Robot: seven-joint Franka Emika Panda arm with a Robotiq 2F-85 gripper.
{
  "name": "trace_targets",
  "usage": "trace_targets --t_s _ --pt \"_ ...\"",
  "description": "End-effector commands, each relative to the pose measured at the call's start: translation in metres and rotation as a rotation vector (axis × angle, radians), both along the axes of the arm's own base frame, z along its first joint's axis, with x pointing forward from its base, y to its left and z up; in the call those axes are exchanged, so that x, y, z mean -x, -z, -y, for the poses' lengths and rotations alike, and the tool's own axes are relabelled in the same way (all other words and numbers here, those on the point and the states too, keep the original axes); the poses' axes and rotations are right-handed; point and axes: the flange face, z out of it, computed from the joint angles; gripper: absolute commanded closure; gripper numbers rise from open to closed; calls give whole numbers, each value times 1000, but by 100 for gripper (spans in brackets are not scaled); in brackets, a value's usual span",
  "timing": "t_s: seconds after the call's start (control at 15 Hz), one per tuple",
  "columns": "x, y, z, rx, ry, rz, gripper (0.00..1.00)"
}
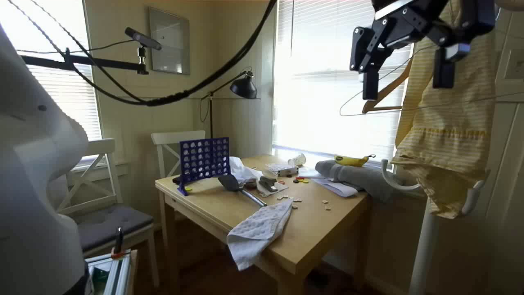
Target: Hang the white towel on the stand
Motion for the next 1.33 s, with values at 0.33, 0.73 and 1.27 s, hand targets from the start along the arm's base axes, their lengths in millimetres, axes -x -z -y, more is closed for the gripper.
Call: trace_targets --t_s 0.33,0.73,1.27 --pt "0 -1 0 0 0 -1 0" --pt "-7 15 -49 39 -46 11 0" --pt "1 60 -167 56 -70 67 0"
